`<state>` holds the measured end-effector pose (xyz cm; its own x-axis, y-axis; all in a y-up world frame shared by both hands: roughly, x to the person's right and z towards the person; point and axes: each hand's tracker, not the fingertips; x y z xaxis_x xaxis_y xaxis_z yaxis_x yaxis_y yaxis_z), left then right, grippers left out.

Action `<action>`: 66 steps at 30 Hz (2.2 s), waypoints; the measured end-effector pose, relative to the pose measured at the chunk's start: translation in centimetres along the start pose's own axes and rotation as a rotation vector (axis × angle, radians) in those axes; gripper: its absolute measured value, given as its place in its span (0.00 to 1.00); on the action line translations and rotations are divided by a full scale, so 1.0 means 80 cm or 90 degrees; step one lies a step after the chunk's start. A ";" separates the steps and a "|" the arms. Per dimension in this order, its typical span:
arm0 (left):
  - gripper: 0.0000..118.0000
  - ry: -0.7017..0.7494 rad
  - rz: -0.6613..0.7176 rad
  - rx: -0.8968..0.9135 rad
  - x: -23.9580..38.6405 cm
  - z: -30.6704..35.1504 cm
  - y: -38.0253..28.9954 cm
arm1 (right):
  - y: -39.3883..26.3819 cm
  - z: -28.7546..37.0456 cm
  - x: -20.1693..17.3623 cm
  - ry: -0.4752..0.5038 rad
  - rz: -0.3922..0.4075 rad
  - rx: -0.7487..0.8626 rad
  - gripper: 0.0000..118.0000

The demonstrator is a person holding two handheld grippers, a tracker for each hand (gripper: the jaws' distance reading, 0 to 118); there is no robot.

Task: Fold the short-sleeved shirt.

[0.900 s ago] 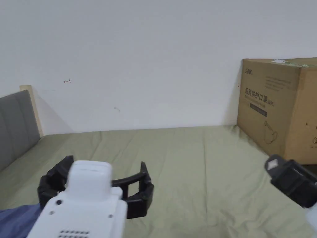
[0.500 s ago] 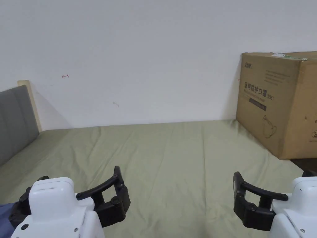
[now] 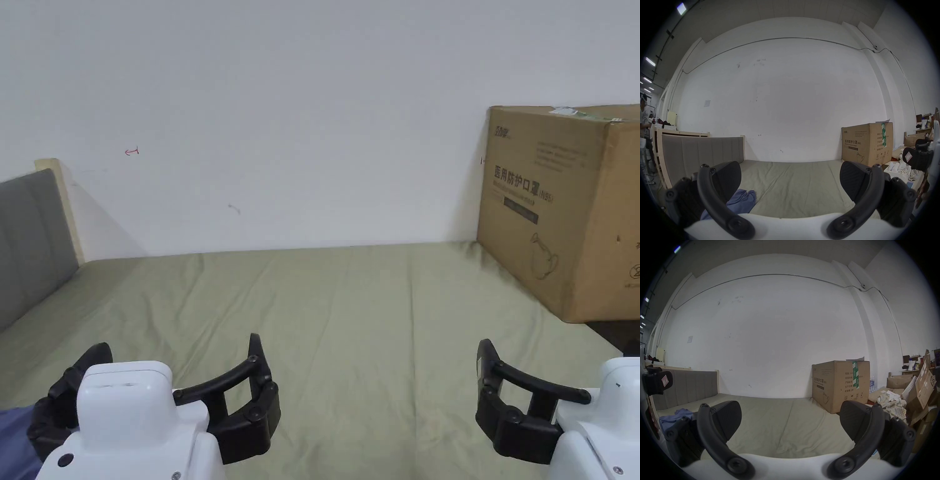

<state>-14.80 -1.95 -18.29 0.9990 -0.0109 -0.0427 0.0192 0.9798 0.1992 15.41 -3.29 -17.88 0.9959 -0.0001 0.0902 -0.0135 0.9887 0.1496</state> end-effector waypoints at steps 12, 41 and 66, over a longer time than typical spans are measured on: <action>1.00 0.000 -0.001 -0.008 0.002 -0.004 0.004 | 0.008 -0.001 -0.005 -0.002 0.010 0.002 1.00; 0.00 0.270 -0.058 -0.154 -0.214 0.082 0.024 | 0.006 -0.065 -0.224 0.375 -0.071 -0.144 0.00; 0.90 0.038 0.093 -0.875 -0.303 -0.314 -0.285 | -0.097 -0.132 -0.142 0.338 0.022 -0.379 0.00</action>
<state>-40.41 -18.99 -46.38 0.9846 0.0828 -0.1537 -0.1737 0.3792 -0.9089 5.12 -9.38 -30.47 0.9075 -0.0445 -0.4176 -0.1440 0.9011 -0.4089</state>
